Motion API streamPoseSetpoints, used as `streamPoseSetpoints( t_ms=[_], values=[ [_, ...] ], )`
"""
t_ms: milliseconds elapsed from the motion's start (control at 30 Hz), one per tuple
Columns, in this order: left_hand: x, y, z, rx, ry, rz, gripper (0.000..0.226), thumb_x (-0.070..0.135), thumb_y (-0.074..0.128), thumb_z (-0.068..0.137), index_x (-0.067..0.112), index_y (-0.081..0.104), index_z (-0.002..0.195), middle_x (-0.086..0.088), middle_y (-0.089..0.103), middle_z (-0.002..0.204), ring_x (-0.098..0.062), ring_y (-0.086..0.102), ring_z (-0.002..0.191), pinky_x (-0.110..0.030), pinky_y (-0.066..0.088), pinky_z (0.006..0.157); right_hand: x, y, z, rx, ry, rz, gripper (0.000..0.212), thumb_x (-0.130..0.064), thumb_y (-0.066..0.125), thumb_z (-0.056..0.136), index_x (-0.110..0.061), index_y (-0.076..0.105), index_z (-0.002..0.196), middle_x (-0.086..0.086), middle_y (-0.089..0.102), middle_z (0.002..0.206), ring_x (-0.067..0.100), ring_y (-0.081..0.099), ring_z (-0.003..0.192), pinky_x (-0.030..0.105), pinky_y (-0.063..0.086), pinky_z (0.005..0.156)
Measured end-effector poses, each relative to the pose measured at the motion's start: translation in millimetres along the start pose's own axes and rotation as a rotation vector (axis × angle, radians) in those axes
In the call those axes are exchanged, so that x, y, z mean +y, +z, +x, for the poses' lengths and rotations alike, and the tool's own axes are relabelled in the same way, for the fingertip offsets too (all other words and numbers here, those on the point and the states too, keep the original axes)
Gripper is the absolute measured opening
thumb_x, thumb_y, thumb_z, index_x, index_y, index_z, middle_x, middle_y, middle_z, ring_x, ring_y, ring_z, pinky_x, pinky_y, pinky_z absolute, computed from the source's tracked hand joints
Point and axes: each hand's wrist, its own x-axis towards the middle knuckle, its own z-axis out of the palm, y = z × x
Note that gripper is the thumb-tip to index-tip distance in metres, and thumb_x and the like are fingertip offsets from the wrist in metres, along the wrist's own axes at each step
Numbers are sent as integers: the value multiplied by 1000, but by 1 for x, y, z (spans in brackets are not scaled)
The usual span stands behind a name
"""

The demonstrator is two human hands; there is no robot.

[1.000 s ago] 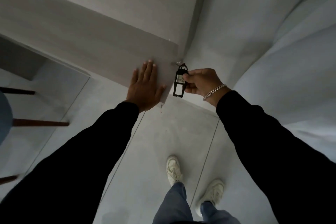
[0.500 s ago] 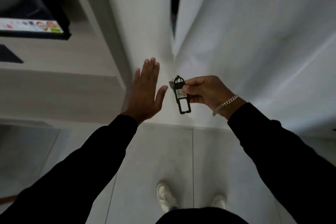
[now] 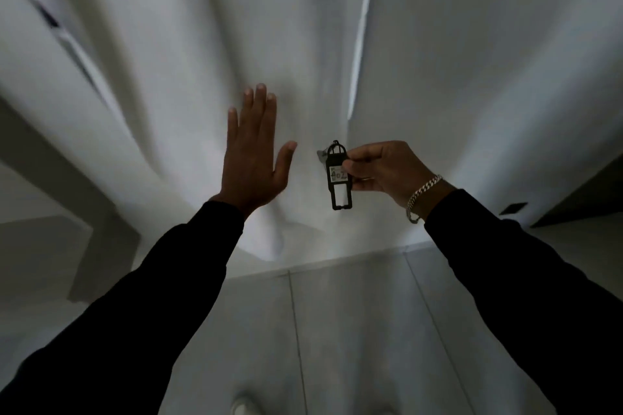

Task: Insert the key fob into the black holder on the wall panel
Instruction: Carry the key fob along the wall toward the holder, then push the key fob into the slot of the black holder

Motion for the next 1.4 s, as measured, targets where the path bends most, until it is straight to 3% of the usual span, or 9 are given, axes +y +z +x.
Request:
streamPoseSetpoints(
  t_ms=[200, 400, 567, 700, 900, 1133, 1233, 1333, 1400],
  values=[
    [87, 41, 53, 17, 100, -24, 71, 39, 35, 102, -3, 18, 156, -25, 13, 166, -38, 6, 156, -56, 6, 127, -22, -107, -9, 60, -41, -8, 10, -1, 69, 79, -4, 69, 89, 12, 70, 86, 19, 69, 73, 28, 62, 68],
    [157, 93, 116, 8, 278, -55, 70, 41, 33, 101, -1, 21, 156, -21, 16, 167, -35, 7, 156, -58, 12, 127, -29, -194, 8, 185, -107, -58, 23, 3, 68, 79, 8, 65, 102, 14, 69, 82, 12, 70, 63, 24, 61, 58],
    [203, 148, 184, 66, 346, -124, 70, 41, 32, 102, -1, 20, 156, -21, 16, 167, -34, 6, 156, -56, 7, 127, -34, -266, 32, 283, -132, -74, 11, 3, 68, 79, -2, 68, 89, 15, 69, 81, 15, 69, 64, 27, 62, 60],
    [251, 195, 234, 75, 394, -218, 68, 37, 35, 102, -3, 21, 155, -23, 17, 166, -36, 7, 156, -57, 6, 127, -44, -330, 54, 405, -148, -60, 26, 3, 65, 81, 11, 63, 106, 17, 66, 86, 17, 66, 68, 25, 62, 62],
    [333, 251, 305, 57, 494, -275, 67, 35, 35, 101, -4, 23, 154, -25, 19, 165, -39, 10, 155, -57, 6, 126, -62, -436, 71, 564, -197, -41, 25, 0, 63, 84, 10, 62, 107, 23, 64, 97, 25, 64, 77, 26, 61, 65],
    [461, 300, 381, 111, 492, -338, 68, 36, 34, 100, -3, 22, 155, -25, 17, 165, -39, 8, 155, -56, 3, 126, -82, -571, 60, 682, -252, -61, 27, 2, 61, 85, 13, 60, 110, 40, 61, 113, 34, 61, 90, 58, 52, 91],
    [519, 310, 411, 160, 476, -357, 69, 36, 35, 100, -2, 22, 155, -24, 17, 166, -38, 8, 156, -56, 3, 126, -96, -632, 50, 730, -280, -105, 27, 2, 61, 85, 11, 61, 110, 36, 63, 113, 42, 65, 97, 48, 58, 85],
    [569, 321, 446, 218, 483, -309, 70, 38, 37, 98, 1, 23, 156, -20, 17, 167, -33, 6, 156, -56, 4, 126, -109, -694, 44, 710, -338, -139, 25, 1, 59, 86, 8, 62, 110, 31, 65, 113, 28, 68, 89, 22, 59, 70],
    [595, 328, 465, 231, 505, -269, 70, 39, 38, 99, 2, 24, 156, -18, 18, 167, -32, 6, 157, -57, 6, 126, -118, -728, 42, 702, -354, -147, 25, 1, 58, 87, 8, 61, 111, 30, 65, 113, 20, 66, 85, 22, 58, 70]
  ],
)
